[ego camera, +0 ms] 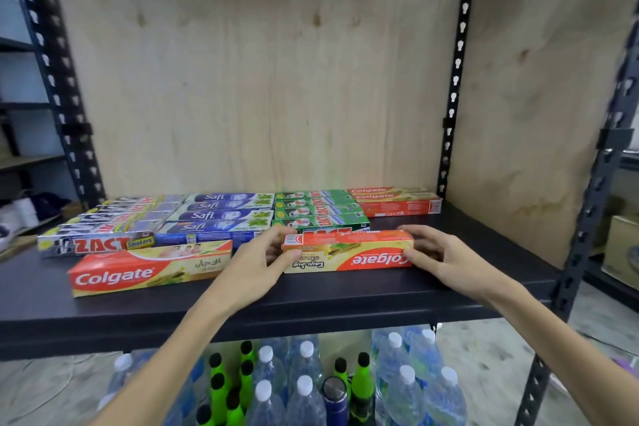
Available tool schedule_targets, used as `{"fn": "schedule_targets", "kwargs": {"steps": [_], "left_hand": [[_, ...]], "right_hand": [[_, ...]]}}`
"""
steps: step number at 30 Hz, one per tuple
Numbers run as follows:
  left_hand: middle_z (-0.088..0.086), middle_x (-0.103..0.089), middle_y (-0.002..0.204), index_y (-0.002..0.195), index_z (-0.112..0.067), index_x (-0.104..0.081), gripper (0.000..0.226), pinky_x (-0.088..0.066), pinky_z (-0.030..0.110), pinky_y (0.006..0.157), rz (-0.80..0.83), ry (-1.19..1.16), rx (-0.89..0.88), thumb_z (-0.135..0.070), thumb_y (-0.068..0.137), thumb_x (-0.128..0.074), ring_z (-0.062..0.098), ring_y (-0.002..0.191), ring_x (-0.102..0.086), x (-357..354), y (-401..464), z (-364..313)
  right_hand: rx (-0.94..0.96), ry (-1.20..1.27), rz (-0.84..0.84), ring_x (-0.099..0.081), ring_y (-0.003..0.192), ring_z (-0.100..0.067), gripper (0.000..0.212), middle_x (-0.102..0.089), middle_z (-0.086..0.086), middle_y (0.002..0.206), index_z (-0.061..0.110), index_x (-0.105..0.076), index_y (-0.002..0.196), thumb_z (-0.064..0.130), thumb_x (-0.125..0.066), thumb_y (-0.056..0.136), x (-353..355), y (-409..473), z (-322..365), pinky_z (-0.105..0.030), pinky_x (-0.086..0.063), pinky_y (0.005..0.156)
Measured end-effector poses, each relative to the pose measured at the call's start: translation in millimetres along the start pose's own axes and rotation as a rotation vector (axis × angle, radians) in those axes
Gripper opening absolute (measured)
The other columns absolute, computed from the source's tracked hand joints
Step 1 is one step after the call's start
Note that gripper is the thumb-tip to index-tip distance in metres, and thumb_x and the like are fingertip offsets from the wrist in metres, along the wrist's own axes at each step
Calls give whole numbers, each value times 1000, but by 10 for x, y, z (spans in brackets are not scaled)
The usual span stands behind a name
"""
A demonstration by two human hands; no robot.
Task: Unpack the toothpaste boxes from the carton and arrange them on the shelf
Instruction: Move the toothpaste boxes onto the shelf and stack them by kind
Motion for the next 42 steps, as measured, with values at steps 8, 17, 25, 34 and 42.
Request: {"fn": "schedule_targets", "kwargs": {"steps": [8, 17, 25, 34, 42], "left_hand": [[-12, -68, 116, 123, -35, -53, 36, -51, 23, 98, 6, -171, 72, -33, 92, -71, -6, 102, -65, 19, 50, 131], [-13, -66, 109, 107, -38, -60, 16, -53, 42, 92, -67, -131, 14, -49, 96, -60, 12, 95, -67, 65, 42, 62], [-17, -65, 109, 112, -34, -63, 47, -48, 31, 90, -44, 12, 135, -73, 88, -51, 3, 106, -59, 39, 7, 33], [-7, -46, 124, 136, -30, -48, 69, -40, 17, 75, -106, 219, 18, -60, 79, -74, 6, 100, -55, 44, -56, -83], [-22, -58, 110, 113, -34, -56, 41, -48, 41, 100, -349, 46, -75, -66, 88, -59, 3, 109, -55, -189, -719, -405]], "right_hand": [[33, 92, -31, -67, 110, -3, 37, -74, 13, 114, 47, -54, 131, 38, -61, 95, 64, -65, 38, -30, -54, 96], [58, 74, -46, -65, 110, -4, 36, -73, 12, 114, 44, -62, 127, 52, -61, 92, 49, -62, 94, -32, -51, 99], [4, -73, -9, -65, 103, 5, 56, -71, 21, 111, 41, -64, 121, 59, -80, 70, 5, -130, 103, -24, -50, 94], [61, -35, -131, -68, 92, 0, 46, -74, 16, 98, 32, -70, 110, 59, -79, 74, -131, -573, 350, -21, -51, 81], [62, 12, -313, -62, 101, 4, 51, -69, 15, 106, 38, -65, 115, 72, -63, 77, -408, -992, 522, -17, -50, 82]]}}
Point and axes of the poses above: each hand's wrist, its own y-axis towards the middle knuckle, its own x-axis out of the back of the hand, z = x × y, the point moved 8 cm from there along y, towards the middle knuckle
